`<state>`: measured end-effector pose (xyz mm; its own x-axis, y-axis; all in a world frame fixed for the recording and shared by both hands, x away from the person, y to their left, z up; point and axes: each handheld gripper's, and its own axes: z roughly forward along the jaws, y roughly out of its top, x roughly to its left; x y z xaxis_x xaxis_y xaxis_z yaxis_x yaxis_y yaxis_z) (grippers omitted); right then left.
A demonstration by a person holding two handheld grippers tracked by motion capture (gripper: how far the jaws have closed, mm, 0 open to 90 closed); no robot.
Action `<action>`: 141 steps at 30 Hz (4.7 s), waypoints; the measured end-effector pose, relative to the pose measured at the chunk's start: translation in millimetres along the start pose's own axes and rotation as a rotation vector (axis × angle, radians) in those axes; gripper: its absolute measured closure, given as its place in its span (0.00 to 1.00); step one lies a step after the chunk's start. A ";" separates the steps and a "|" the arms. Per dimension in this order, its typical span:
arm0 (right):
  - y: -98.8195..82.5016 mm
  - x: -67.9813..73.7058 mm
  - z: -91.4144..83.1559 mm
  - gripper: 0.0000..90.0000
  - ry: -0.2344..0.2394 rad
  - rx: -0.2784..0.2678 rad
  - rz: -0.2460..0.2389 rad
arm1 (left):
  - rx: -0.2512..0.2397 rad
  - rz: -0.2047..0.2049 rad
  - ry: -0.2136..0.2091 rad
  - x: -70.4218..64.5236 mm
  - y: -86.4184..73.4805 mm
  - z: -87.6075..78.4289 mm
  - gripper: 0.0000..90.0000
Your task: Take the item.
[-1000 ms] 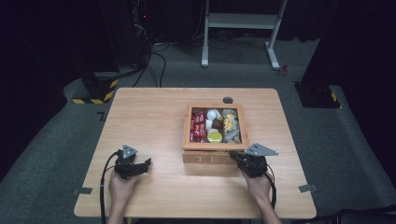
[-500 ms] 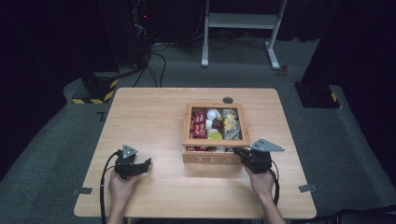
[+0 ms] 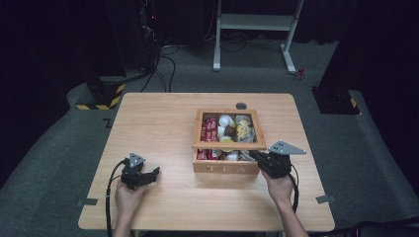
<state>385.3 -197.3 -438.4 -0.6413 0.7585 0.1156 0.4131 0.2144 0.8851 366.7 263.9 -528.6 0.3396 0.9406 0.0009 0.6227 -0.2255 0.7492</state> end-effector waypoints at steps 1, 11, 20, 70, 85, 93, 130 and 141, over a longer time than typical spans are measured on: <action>1.2 -0.7 -0.5 1.00 -0.002 -0.001 0.000 | 0.000 0.000 -0.001 0.0 0.0 0.0 0.29; 14.0 -5.1 -5.3 1.00 -0.008 -0.011 0.000 | 0.004 0.002 -0.005 -0.4 0.1 0.0 0.28; 23.7 -8.6 -6.8 1.00 -0.007 -0.024 -0.015 | 0.008 0.012 -0.008 -0.6 0.3 0.4 0.25; 62.7 -25.2 -1.3 1.00 -0.043 -0.088 0.021 | -0.088 0.021 -0.200 -22.1 20.2 -15.8 0.34; 68.9 -26.9 1.5 1.00 -0.046 -0.091 0.018 | -0.128 0.075 -0.288 -48.2 51.4 -15.2 0.32; 72.6 -27.6 2.2 1.00 -0.051 -0.096 0.021 | -0.169 0.112 -0.331 -63.1 61.6 -14.2 0.33; 88.1 -33.4 6.8 1.00 -0.051 -0.097 0.024 | -0.152 0.221 -0.402 -127.8 121.4 19.8 0.33; 91.2 -34.5 7.8 1.00 -0.048 -0.093 0.026 | -0.117 0.302 -0.407 -153.3 140.3 35.2 0.32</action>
<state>450.1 -199.2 -365.2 -0.5983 0.7923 0.1193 0.3663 0.1380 0.9202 426.8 79.1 -447.0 0.7532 0.6577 -0.0115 0.3795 -0.4203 0.8242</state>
